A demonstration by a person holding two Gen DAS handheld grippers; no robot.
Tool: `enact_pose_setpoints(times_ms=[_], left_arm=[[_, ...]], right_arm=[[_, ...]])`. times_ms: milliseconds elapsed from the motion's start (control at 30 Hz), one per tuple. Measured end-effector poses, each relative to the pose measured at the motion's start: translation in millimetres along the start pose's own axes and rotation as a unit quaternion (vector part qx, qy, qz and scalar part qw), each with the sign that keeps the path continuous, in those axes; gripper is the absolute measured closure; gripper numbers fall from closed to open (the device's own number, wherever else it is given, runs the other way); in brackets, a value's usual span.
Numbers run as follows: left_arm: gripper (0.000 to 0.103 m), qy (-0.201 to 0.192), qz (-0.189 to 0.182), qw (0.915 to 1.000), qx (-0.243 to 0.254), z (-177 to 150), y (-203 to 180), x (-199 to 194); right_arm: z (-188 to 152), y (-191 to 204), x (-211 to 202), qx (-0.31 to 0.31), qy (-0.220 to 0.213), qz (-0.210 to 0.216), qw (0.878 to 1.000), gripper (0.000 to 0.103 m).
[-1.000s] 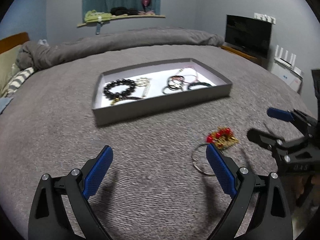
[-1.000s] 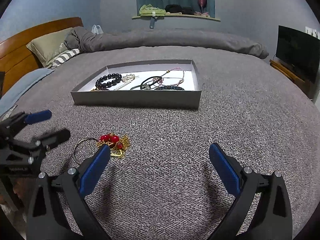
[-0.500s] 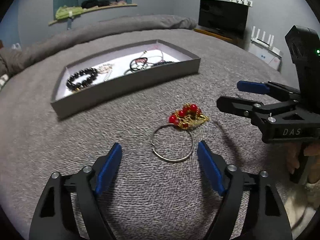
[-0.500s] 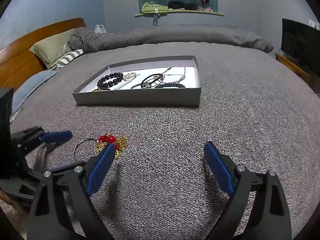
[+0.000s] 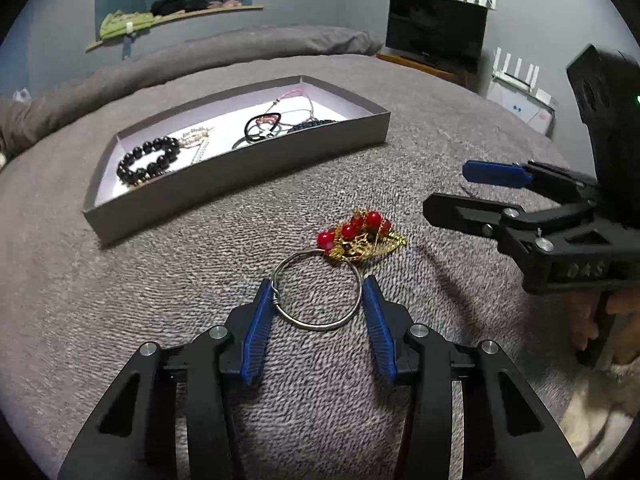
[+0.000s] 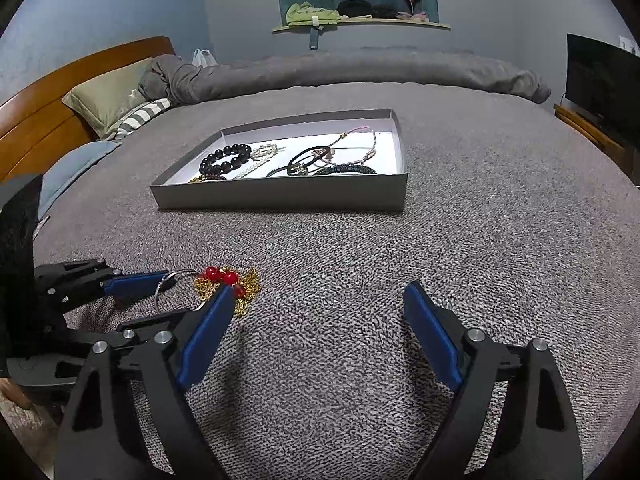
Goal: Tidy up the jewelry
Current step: 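Grasp the silver hoop earring with the left tool while the right tool grasps the red bead earring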
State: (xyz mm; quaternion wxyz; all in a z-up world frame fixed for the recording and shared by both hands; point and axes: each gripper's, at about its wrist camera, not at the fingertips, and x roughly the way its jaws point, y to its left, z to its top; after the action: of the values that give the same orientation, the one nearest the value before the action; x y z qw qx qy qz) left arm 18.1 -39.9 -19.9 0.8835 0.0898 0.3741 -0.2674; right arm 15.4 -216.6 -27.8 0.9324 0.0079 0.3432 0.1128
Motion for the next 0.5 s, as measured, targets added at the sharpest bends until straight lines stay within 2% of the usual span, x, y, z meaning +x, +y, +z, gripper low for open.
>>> enact_pose_setpoints(times_ms=[133,300,400,500], left_arm=[[0.056,0.001,0.017,0.9998,0.007,-2,6,-8],[0.056,0.0,0.046,0.9986,-0.026,-1,30,-12],[0.056,0.005,0.05,0.9974,-0.051,-1,43,-10],[0.056,0.007,0.041,0.9973,-0.061,-1,48,-9]], right_arm=[[-1,5,1,-0.01,0.0,0.009,1.0,0.022],[-4,22,6,-0.034,0.005,0.018,0.999,0.023],[-4,33,15,-0.045,0.02,0.025,0.998,0.031],[0,38,25,-0.042,0.032,0.035,0.998,0.032]])
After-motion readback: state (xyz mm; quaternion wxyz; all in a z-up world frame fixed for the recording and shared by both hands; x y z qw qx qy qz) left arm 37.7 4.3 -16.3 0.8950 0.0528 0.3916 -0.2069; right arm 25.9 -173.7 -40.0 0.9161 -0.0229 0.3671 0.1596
